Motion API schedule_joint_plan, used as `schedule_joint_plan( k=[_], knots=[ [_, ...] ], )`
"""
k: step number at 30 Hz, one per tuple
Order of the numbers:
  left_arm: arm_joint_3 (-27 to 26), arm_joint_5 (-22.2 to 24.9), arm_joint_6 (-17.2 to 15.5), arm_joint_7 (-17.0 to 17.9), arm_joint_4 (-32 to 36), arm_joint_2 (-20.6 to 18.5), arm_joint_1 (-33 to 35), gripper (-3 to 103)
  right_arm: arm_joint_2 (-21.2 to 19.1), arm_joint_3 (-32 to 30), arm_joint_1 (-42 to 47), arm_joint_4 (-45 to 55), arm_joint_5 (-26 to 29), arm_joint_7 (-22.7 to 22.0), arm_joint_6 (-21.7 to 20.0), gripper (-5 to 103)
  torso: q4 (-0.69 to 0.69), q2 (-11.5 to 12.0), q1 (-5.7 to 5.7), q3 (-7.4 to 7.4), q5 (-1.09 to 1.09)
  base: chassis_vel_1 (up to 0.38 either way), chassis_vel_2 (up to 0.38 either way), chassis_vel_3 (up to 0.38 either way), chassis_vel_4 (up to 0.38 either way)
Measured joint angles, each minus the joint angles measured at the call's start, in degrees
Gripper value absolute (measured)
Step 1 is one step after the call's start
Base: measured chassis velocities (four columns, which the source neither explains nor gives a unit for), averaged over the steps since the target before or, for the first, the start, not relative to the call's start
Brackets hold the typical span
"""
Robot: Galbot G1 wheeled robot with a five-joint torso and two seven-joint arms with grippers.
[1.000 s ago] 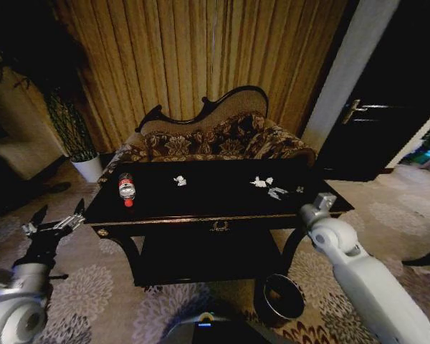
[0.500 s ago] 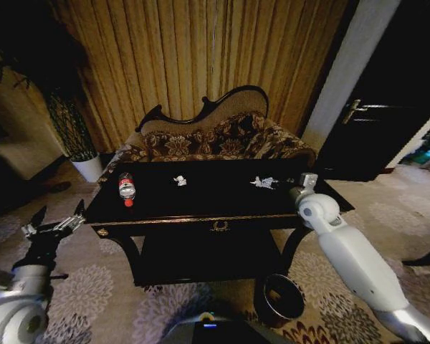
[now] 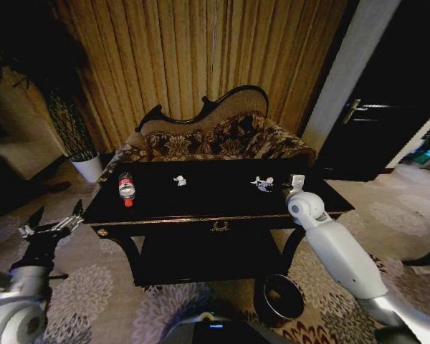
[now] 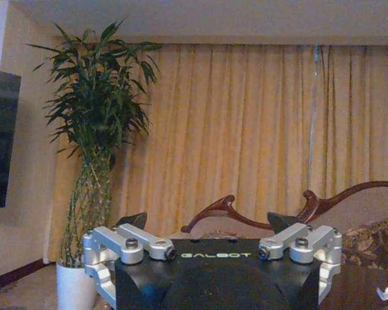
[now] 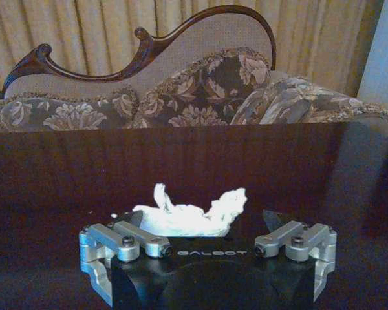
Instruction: Move to the front of the table and place the trash on the table into the trash bin.
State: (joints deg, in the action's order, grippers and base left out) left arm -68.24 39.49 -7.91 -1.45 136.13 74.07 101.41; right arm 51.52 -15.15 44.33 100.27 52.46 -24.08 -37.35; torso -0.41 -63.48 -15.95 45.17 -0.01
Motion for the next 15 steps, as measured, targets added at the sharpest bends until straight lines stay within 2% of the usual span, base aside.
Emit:
schedule_joint_plan(
  k=[11, 13, 15],
  knots=[
    [-0.6, 0.3, 0.0, 0.0, 0.0, -0.3, 0.3, 100, 0.5, 1.5, -0.4, -0.4, 0.6, 0.0, 0.3, 99, 0.0, 0.0, 0.0, 0.0, 0.0, 0.0, 0.0, 0.0, 0.0],
    [-0.8, 0.4, 0.0, 0.0, 0.0, -0.4, 0.3, 100, 0.6, 1.8, -0.5, -0.5, 0.6, 0.0, 0.4, 97, 0.0, 0.0, 0.0, 0.0, 0.0, 0.0, 0.0, 0.0, 0.0],
    [-1.0, 0.6, 0.1, 0.0, -0.2, -0.6, 0.2, 100, 0.6, 2.0, -0.7, -0.7, 0.5, 0.1, 0.5, 87, 0.0, 0.0, 0.0, 0.0, 0.0, 0.0, 0.0, 0.0, 0.0]
  ],
)
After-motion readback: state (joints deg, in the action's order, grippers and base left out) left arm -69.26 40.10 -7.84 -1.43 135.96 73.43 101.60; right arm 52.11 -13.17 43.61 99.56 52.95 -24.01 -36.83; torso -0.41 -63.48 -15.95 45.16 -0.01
